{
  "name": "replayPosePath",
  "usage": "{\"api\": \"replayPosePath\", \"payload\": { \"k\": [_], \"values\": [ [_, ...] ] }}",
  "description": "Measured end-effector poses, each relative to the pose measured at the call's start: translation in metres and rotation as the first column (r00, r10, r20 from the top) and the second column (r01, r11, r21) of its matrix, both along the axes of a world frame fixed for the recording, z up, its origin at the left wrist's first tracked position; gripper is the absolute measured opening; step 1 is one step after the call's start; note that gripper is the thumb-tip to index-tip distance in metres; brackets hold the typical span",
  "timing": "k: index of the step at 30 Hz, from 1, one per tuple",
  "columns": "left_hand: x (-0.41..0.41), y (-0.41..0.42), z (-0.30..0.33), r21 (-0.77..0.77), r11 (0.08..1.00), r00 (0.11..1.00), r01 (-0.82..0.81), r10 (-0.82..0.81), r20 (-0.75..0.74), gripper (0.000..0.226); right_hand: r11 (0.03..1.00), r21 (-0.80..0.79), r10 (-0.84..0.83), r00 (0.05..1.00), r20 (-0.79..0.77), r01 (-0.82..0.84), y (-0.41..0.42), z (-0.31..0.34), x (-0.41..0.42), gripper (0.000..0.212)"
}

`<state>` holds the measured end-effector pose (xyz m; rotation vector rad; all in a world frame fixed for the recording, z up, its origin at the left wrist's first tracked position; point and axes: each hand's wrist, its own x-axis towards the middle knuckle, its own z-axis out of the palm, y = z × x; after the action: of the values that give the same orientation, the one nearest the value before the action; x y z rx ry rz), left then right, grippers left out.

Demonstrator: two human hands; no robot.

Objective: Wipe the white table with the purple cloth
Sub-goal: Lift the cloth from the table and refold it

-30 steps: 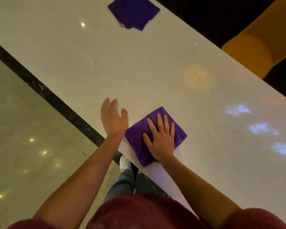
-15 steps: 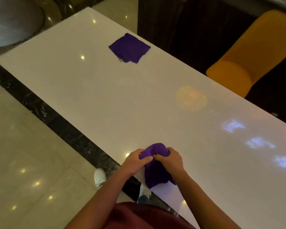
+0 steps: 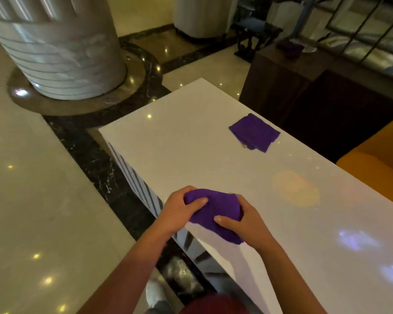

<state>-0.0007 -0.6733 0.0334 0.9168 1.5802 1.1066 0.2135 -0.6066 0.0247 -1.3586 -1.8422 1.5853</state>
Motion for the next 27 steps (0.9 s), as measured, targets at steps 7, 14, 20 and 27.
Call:
{"api": "replayPosePath", "payload": {
  "k": [7, 14, 20, 27],
  "values": [
    [-0.102, 0.049, 0.014, 0.065, 0.99, 0.989, 0.123, -0.117, -0.091, 0.006, 0.984, 0.176, -0.007, 0.996, 0.093, -0.009, 0.031, -0.004, -0.087, 0.035],
    [-0.184, 0.121, 0.004, 0.056, 0.994, 0.992, 0.096, -0.091, -0.092, 0.01, 0.998, 0.01, -0.062, 0.996, -0.057, 0.063, 0.107, -0.016, -0.143, 0.059],
    [-0.26, 0.166, 0.01, -0.003, 1.0, 0.982, -0.029, 0.027, -0.187, 0.014, 1.0, -0.003, -0.009, 0.994, -0.104, 0.009, 0.181, -0.005, -0.221, 0.042],
    [-0.284, 0.234, 0.001, -0.037, 0.997, 0.99, -0.069, 0.064, -0.126, 0.023, 0.897, -0.291, -0.425, 0.832, -0.357, 0.333, 0.2, -0.017, -0.243, 0.056]
  ]
}}
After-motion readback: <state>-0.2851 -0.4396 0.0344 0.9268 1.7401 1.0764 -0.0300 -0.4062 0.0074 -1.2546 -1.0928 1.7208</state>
